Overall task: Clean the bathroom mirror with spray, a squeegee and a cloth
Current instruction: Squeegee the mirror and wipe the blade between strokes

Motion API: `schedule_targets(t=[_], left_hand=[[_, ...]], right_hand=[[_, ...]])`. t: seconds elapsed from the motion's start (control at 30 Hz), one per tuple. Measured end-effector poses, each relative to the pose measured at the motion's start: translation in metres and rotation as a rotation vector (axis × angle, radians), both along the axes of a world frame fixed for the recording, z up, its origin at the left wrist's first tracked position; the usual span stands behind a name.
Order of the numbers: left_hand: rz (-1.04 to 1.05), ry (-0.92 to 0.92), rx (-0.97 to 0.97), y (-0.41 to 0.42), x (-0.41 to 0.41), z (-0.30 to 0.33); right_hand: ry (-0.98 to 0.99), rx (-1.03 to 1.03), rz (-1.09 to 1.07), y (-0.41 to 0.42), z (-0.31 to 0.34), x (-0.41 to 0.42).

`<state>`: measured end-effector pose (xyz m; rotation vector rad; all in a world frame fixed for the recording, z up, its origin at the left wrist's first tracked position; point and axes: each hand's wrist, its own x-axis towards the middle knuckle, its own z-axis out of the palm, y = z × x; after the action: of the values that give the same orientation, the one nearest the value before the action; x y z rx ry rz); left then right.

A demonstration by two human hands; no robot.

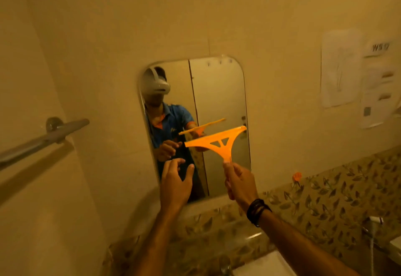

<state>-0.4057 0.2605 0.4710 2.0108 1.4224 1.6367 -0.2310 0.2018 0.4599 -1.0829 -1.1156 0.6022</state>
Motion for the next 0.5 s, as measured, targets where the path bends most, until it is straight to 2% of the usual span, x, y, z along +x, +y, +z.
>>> schedule_targets(t=[0.23, 0.5], left_hand=[[0.138, 0.091, 0.137, -0.003, 0.007, 0.055], [0.191, 0.117, 0.131, 0.006, 0.018, 0.082]], right_hand=[[-0.096, 0.048, 0.045, 0.017, 0.056, 0.015], [-0.258, 0.091, 0.036, 0.032, 0.094, 0.043]])
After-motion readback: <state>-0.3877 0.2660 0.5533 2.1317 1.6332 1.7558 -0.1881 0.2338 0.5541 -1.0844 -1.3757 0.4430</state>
